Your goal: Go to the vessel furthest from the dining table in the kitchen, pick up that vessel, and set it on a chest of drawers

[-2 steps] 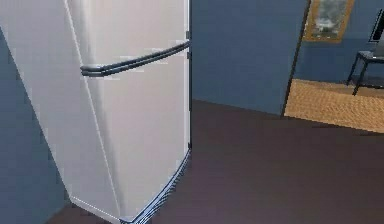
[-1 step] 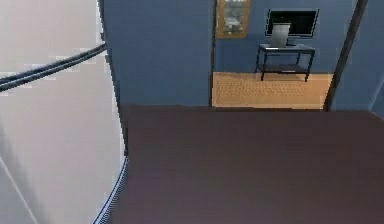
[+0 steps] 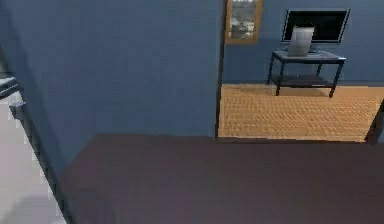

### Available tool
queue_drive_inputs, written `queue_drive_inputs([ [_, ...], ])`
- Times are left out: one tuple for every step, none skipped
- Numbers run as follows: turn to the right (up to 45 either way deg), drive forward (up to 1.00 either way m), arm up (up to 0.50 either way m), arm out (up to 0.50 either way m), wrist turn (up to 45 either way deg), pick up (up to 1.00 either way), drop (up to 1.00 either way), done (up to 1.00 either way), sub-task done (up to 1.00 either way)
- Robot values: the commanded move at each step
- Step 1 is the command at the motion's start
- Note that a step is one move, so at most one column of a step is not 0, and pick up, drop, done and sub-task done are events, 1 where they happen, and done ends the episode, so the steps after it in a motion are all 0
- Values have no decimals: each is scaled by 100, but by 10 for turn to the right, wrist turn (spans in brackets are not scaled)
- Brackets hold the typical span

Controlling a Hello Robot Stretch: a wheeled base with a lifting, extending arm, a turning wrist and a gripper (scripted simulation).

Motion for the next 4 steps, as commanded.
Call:
queue_drive_inputs([
  [450,0,0,0,0,0,0,0,0],
  [240,0,0,0,0,0,0,0,0],
  [0,75,0,0,0,0,0,0,0],
  [210,0,0,0,0,0,0,0,0],
])
